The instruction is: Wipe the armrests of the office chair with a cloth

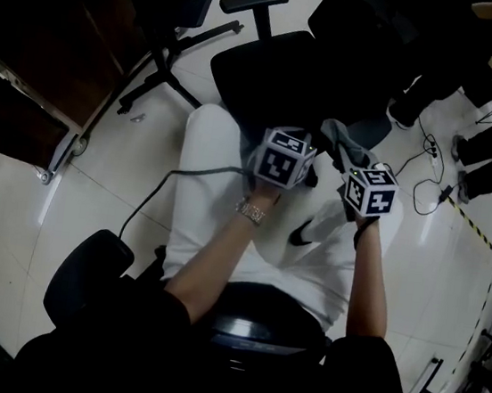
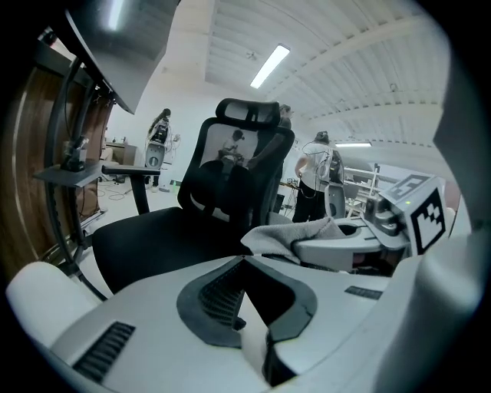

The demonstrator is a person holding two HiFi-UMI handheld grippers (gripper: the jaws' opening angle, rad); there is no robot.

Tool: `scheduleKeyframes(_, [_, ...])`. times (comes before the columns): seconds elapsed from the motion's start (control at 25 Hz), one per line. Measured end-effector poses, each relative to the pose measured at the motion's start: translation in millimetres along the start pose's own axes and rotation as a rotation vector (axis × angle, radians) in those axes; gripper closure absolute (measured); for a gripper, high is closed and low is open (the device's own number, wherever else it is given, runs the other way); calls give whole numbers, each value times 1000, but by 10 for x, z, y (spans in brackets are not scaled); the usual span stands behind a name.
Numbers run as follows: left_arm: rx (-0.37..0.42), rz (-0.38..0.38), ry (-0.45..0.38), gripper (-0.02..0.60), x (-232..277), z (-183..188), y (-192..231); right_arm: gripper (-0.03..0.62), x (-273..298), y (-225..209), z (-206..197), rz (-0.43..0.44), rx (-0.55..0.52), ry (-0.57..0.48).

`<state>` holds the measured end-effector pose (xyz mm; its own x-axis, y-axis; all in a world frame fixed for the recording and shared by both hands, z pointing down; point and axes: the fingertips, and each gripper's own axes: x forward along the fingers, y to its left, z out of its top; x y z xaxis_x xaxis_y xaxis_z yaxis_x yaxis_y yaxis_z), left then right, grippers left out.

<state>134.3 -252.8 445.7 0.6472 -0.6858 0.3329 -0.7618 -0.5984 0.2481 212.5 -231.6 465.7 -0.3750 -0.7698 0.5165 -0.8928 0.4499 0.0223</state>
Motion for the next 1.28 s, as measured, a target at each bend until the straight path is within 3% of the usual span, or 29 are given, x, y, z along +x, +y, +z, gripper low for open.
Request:
scheduleKeyframes(0.16, [5,-1,-16,588,-8,38,-29,569,-79,449,-101,164,-24,38])
scheduleKeyframes(0.24, [6,3,-12,588,-26,37,-20,569,-118,464,-90,197,-24,29])
scheduleKeyframes(0.36, [11,8,-3,588,-49,23,-4,569,-233,-40,152,95,74,-81])
scheduleKeyframes(0.52, [12,5,-5,588,-44,21,-16,569,-350,-1100,387,-195,233,-157])
scheduleKeyframes(0.72, [21,-4,-4,588,-53,25,-75,569,-187,-1875,70,-403,391,-44])
scheduleKeyframes(0.8, [23,-3,-1,588,-59,22,-77,569,-88,-1948,-136,-474,401,28])
scheduleKeyframes(0.92, [23,0,1,588,-58,26,-73,571,-78,-1876,-229,-572,384,27])
scheduleKeyframes(1.04, [25,0,3,588,-43,19,-66,571,-114,-1764,-266,-596,389,7])
scheduleKeyframes(1.28, [20,-1,5,588,-34,14,-70,571,-130,-1275,-572,-461,504,51])
